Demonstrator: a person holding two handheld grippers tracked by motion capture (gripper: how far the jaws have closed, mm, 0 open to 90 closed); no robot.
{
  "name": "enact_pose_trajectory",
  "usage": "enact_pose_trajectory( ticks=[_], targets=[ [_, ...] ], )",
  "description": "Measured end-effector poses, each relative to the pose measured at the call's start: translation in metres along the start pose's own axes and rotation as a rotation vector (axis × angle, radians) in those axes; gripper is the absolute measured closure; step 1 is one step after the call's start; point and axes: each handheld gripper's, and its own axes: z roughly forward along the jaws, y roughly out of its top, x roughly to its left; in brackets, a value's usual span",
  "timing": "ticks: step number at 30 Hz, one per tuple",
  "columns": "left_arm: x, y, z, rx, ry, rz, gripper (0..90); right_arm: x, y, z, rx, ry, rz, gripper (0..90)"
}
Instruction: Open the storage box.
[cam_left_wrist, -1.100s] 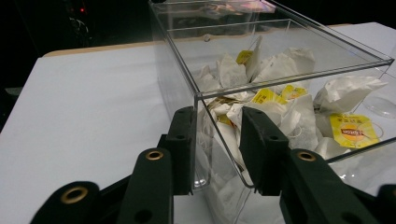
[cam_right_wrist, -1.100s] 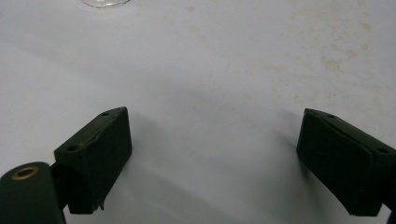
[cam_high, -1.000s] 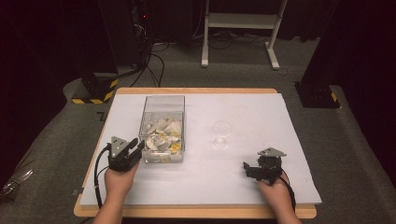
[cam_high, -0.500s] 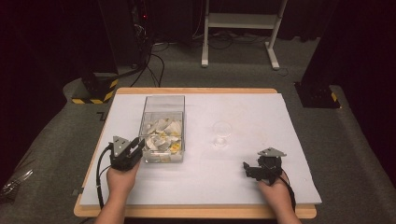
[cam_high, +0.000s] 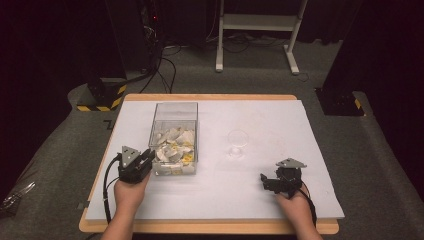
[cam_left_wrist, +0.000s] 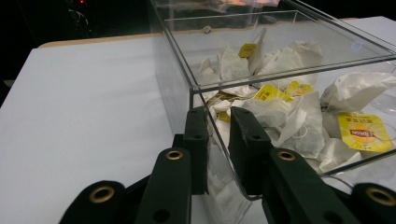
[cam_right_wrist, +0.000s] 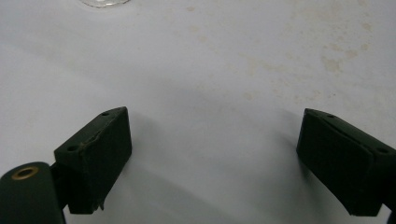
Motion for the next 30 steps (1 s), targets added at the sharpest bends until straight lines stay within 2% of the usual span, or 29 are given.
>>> enact_pose_trajectory(
  ticks=[15,22,30],
  targets=[
    [-0.002,-0.005,-0.010,0.002,0.001,0.000,79.1,0.000,0.000,0.000,0.000,0.000,0.000,10.2],
    [-0.003,-0.012,-0.018,-0.015,0.003,-0.003,80.2,0.000,0.000,0.000,0.000,-0.001,0.000,10.2],
    [-0.008,-0.017,-0.026,-0.010,0.008,0.005,80.2,0.000,0.000,0.000,-0.001,-0.001,-0.001,10.2]
  ],
)
